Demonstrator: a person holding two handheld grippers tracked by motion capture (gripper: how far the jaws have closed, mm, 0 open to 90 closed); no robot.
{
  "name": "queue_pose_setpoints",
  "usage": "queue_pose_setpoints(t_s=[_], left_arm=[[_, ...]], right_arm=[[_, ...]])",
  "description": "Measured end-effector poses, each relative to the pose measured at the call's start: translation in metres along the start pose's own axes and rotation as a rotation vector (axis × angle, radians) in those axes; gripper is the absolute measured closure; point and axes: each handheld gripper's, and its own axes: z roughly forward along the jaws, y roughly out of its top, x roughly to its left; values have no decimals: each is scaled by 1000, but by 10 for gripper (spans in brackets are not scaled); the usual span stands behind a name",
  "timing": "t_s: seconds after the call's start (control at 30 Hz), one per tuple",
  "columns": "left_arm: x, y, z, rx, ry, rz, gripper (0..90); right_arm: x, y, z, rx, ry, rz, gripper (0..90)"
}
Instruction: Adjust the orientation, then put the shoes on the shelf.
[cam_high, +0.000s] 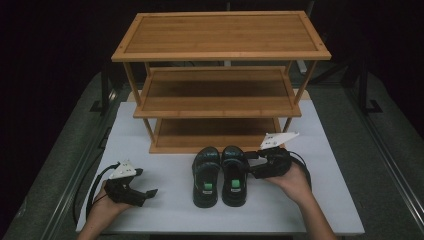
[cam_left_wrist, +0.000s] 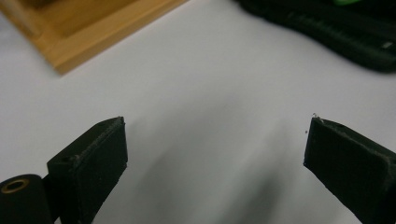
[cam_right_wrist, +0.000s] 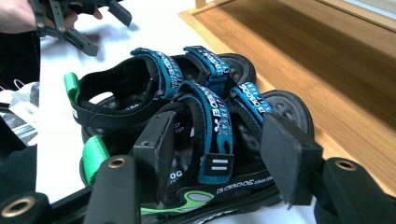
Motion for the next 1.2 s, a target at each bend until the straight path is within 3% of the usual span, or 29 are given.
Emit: queue_pose_setpoints(t_s=[0.47,0.77,0.83,1.0,1.2], left_arm=[[-28,59,9,-54,-144,85,86],[-43,92,26,-83,-228,146,234],[-45,97,33,-79,-235,164,250],[-47,110,53,-54,-268,181,417],[-50,114,72,-17,-287,194,497]], right_arm=[[3,2,2,5,9,-8,429],[3,-2,3,21,12,-6,469],[3,-2,4,22,14,-4,478],[2,-3,8,27,21,2,503],[1,-4,14,34,30,17,543]])
